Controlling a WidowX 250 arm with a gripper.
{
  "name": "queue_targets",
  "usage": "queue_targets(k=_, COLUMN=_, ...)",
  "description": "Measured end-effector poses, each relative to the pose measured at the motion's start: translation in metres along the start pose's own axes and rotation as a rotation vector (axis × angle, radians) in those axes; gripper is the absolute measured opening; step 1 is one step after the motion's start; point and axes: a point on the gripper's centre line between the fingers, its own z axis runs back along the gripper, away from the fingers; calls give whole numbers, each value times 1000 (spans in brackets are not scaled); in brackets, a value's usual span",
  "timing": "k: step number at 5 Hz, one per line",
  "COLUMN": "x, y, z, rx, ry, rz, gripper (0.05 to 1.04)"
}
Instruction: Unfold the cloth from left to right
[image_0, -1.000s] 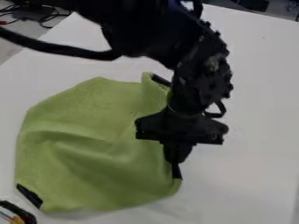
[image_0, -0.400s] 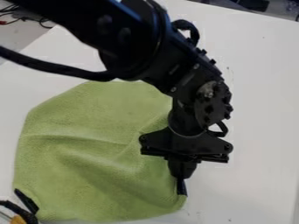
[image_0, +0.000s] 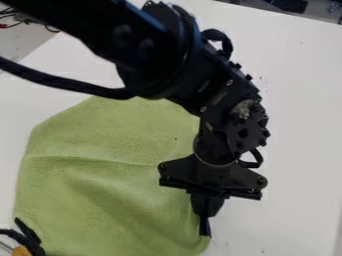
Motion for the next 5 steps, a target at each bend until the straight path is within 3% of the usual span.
queue_targets(k=2, x=-10, y=-5, z=5, rx=-31, ry=48, rz=-36, gripper=79)
queue_targets(k=3, x=-12, y=-5, z=2, rx=-47, ry=42, rz=-60, gripper=235)
queue_targets(k=5, x=-12, y=-7, z=2, rx=-60, ry=39, rz=-84, gripper=815)
